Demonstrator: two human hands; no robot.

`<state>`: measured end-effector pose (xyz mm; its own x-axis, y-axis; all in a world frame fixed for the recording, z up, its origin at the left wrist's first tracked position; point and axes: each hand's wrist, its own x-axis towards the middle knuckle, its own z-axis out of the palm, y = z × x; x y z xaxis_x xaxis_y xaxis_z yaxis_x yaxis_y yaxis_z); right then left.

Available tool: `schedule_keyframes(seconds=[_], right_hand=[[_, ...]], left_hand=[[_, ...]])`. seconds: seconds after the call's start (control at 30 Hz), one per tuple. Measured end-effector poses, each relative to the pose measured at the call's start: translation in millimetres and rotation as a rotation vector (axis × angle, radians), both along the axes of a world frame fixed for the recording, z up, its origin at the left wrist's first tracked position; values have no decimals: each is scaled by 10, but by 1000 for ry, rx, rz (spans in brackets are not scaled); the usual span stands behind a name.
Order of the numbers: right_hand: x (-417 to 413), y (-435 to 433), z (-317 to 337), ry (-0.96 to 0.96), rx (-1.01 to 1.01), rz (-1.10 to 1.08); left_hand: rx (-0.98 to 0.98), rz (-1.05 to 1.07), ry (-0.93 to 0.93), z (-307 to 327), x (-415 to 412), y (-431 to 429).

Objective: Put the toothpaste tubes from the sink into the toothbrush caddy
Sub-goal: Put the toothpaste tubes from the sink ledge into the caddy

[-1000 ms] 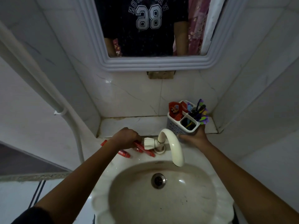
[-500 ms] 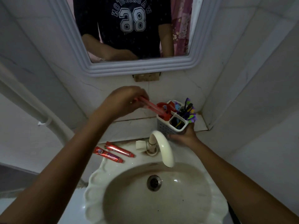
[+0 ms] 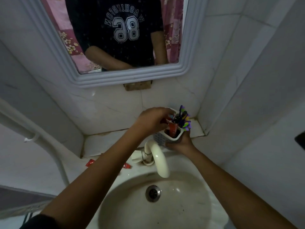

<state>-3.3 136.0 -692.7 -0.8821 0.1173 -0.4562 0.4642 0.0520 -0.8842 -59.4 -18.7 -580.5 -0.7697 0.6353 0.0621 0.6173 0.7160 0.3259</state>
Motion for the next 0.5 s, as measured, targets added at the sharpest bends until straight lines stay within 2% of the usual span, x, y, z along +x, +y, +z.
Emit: schedule_keyframes(seconds=[0.03,0.07,0.13,0.2,0.27,0.33,0.43,0.5], right_hand=[[-21,3,-81,-7,-92,-94],[-19,24,-129,13,-51,-116],[-58,42,-151,38,31,-21],[-88,42,-181,110,90,23],[-110,45,-210,173,135,-12],[-87,58,-236,178,161,-18],[-104,61,-274,198,191,-31],[-114,54,-278,211,196,-19]], left_hand=[[54,26,-5,-8,26,-88],[114,55,-9,-24,57,-199],[228,133,-20,-115,107,-504],[246,239,-49,-295,151,-894],[144,331,-88,-559,190,-1320],[-55,389,-141,-833,267,-1695],[-365,347,-228,-1124,410,-2012],[-477,321,-200,-1216,455,-2087]])
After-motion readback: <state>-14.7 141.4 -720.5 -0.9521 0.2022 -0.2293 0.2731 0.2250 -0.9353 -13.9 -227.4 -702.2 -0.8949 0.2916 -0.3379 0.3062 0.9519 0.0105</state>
